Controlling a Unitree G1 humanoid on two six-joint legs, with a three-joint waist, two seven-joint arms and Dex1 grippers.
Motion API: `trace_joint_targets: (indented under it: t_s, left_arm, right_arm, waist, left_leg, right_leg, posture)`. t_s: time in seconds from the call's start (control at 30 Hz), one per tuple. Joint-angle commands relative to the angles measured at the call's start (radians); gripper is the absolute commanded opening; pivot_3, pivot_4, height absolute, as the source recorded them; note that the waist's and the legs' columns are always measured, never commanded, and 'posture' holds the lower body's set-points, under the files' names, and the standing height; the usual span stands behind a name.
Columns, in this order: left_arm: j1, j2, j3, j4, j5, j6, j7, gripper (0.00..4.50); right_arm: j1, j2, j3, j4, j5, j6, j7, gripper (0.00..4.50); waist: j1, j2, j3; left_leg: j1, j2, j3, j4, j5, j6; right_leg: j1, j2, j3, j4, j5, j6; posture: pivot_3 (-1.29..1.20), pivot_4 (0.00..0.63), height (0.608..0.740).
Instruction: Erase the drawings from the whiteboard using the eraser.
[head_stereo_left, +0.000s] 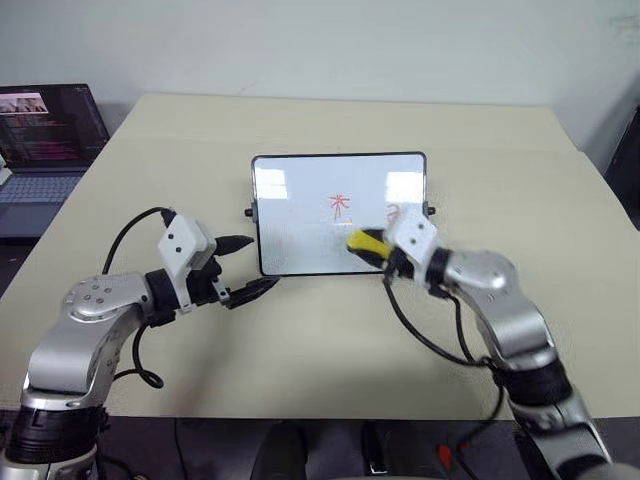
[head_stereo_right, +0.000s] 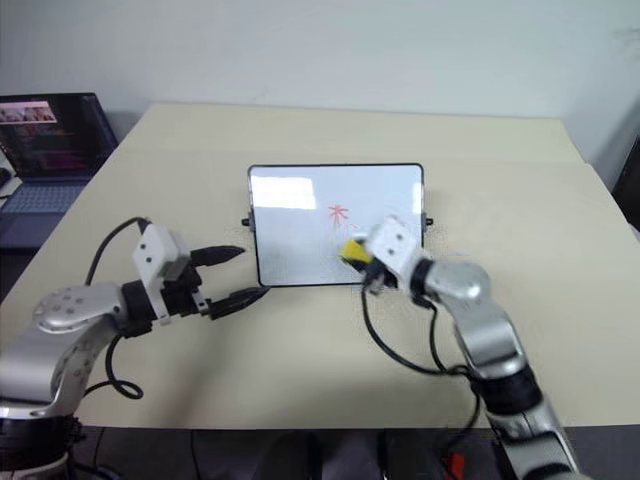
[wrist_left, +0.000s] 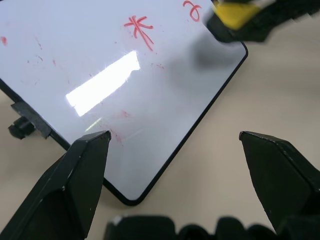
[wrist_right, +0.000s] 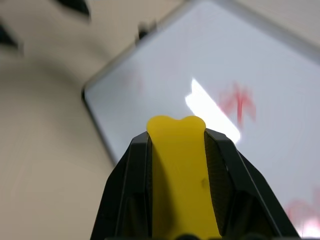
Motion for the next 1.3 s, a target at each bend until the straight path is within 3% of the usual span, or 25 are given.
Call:
trace_joint_targets:
  t_s: [0.03,0.3,0.77,1.07,1.3]
  left_arm:
    - [-0.059,-0.011,-0.016,0.018,0.010,-0.038,0.002,4.50]
    - [-0.142,-0.003,-0.056,0.086,0.027,-0.056,-0.030,4.50]
    - [-0.128,-0.018,-0.065,0.070,0.046,-0.044,0.012,4.50]
    - [-0.118,-0.007,-0.064,0.063,0.039,-0.039,-0.003,4.50]
    - [-0.109,-0.012,-0.067,0.053,0.035,-0.038,-0.002,4.50]
  right_arm:
    - [0.044,-0.032,-0.021,-0.112,-0.001,0.040,-0.045,1.10]
    - [-0.062,0.030,0.039,-0.054,-0.030,0.033,-0.165,1.10]
    - [-0.431,0.146,0.103,0.523,-0.131,-0.285,-0.312,1.10]
    - [-0.372,0.084,0.231,0.601,-0.177,-0.298,-0.133,1.10]
    - [-0.477,0.112,0.154,0.703,-0.223,-0.432,-0.328,1.10]
  waist:
    - [-0.004,0.000,0.000]
    - [-0.006,0.000,0.000]
    - [-0.001,0.000,0.000]
    - [0.000,-0.002,-0.001]
    - [-0.001,-0.001,-0.001]
  left_leg:
    - [0.000,-0.001,0.001,0.000,0.000,0.000]
    - [0.001,0.000,0.007,0.001,0.000,0.000]
    - [0.000,0.000,0.008,0.001,0.000,0.000]
    - [0.002,0.000,0.008,0.002,0.000,0.000]
    - [0.006,-0.001,0.008,0.012,0.000,0.000]
  right_leg:
    - [0.000,0.001,0.000,0.000,0.000,0.000]
    - [0.000,0.004,0.002,0.001,-0.001,0.001]
    - [0.000,0.002,0.001,0.000,0.001,0.000]
    - [0.001,0.001,0.002,0.004,0.001,0.000]
    - [0.003,0.002,0.002,0.015,0.000,0.000]
  posture:
    - [0.00,0.150,0.740]
    - [0.00,0.150,0.740]
    - [0.00,0.150,0.740]
    - [0.00,0.150,0.740]
    - [0.00,0.150,0.740]
